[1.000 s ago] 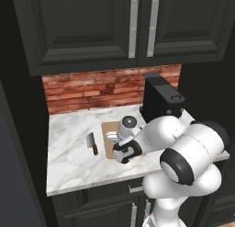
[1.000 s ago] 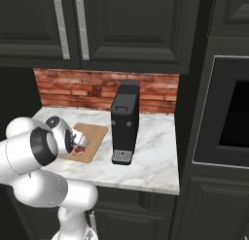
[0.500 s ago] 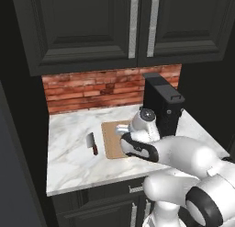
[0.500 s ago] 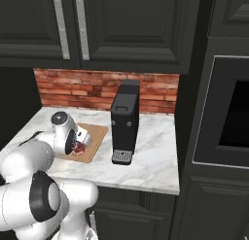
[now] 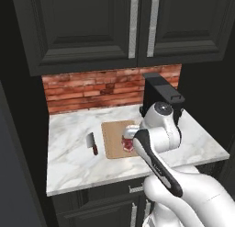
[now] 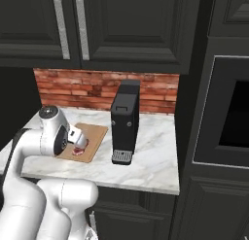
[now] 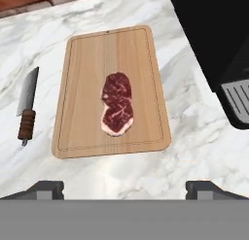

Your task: Retrieve the steak from the fridge and place it on the cutting board.

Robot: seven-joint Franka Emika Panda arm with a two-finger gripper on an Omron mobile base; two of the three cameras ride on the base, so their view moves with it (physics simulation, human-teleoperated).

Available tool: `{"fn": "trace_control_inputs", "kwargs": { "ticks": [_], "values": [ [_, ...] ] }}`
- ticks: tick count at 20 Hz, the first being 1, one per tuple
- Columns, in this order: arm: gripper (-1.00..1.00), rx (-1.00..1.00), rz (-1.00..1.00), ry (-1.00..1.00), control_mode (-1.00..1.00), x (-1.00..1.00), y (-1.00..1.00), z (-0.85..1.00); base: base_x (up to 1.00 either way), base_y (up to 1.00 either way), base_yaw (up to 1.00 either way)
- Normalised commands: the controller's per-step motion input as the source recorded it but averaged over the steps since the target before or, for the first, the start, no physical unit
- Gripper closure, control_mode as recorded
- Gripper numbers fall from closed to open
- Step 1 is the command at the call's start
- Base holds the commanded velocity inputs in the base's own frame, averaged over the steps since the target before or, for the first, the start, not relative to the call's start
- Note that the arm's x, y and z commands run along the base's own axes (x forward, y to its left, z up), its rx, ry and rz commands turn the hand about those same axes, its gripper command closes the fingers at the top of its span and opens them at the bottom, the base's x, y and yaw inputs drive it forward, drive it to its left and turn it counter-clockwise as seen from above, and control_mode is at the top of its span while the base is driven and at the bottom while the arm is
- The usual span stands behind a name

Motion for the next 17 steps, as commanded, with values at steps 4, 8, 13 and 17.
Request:
{"fn": "trace_control_inputs", "kwargs": {
  "ticks": [4,8,13,17],
  "values": [
    [-1.0,-0.07,0.0,0.18,-1.0,-0.66,-0.29,0.62,0.0,0.0,0.0],
    [-1.0,0.0,0.0,0.0,-1.0,-0.5,-0.14,0.8,0.0,0.0,0.0],
    [-1.0,0.0,0.0,-0.09,-1.0,-0.49,-0.04,0.49,0.0,0.0,0.0],
    [-1.0,0.0,0.01,-0.2,-1.0,-0.27,0.03,0.09,0.0,0.0,0.0]
  ]
}}
